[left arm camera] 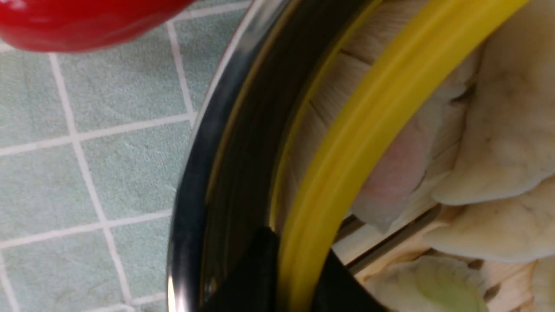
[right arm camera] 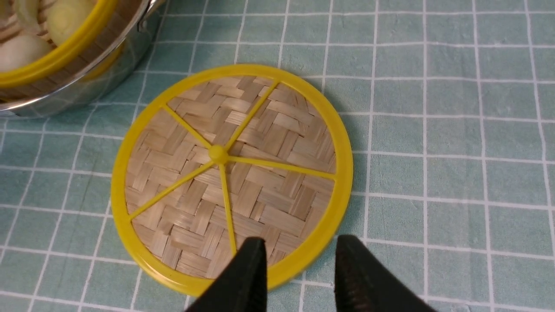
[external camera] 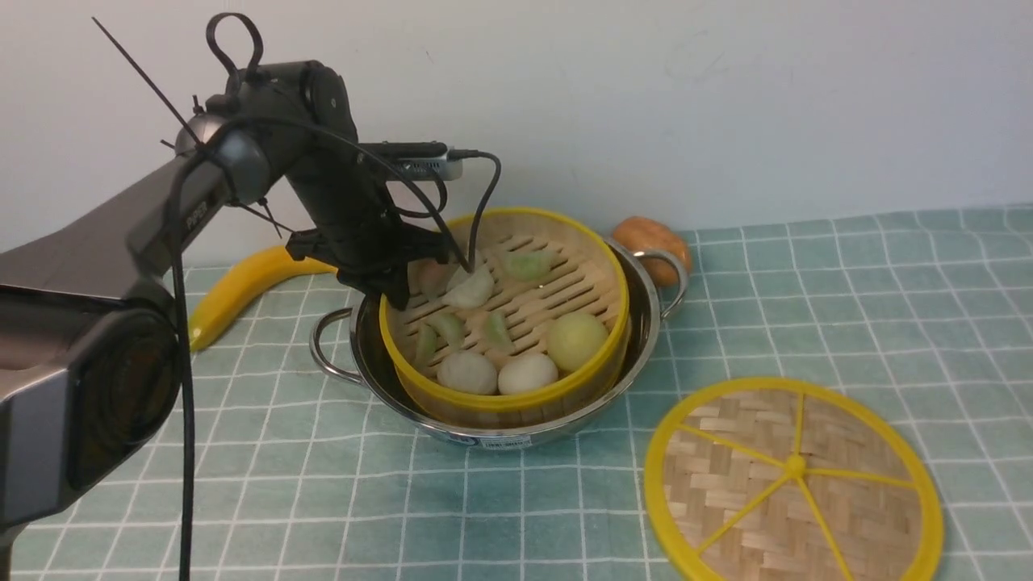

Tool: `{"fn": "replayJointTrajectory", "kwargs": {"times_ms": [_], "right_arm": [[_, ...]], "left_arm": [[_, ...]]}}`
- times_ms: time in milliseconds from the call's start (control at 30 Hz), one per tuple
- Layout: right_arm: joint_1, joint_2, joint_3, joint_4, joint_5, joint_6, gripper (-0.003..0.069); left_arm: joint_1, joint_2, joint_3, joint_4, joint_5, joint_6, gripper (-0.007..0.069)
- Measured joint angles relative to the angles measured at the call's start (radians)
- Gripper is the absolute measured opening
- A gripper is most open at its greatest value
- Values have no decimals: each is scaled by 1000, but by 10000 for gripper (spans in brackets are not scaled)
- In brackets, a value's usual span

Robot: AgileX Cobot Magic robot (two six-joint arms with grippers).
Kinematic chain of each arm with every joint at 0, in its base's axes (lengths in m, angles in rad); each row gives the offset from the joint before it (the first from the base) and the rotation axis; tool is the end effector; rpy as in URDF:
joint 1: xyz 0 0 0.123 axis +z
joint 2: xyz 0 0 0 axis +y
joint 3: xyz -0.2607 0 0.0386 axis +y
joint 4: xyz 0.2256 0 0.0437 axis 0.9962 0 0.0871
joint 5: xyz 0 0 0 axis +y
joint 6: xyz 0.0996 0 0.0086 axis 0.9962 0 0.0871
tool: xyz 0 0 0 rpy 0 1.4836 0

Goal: Place the steamer in the pot on the blue tablecloth, and put the lid on the steamer.
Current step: 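Place the bamboo steamer basket with dumplings into the steel pot with the left gripper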

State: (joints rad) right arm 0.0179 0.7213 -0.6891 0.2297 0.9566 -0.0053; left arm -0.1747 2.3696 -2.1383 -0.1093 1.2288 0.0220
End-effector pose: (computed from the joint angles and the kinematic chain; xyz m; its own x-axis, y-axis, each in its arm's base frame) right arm 0.1181 0.0207 0.2842 -0.7872 0.1120 -0.6064 -0.0341 0.9740 0.2241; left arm 0.4541 -0.0906 0.1705 -0.9679 0.1559 -0.1970 0.1787 0.9784 -0.1036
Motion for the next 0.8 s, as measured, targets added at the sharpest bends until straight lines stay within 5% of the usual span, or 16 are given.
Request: {"fn": "replayJointTrajectory", "kwargs": {"times_ms": [233, 567, 800], "right_arm": [[0, 0, 0, 0, 1, 0, 242], [0, 0, 0, 0, 8, 5, 242], [0, 0, 0, 80, -14, -9, 242]], "left_arm": [[0, 0, 0, -8, -1, 21, 92], [0, -57, -90, -34, 0, 15, 426], [0, -193, -232, -34, -1, 15, 494]]}}
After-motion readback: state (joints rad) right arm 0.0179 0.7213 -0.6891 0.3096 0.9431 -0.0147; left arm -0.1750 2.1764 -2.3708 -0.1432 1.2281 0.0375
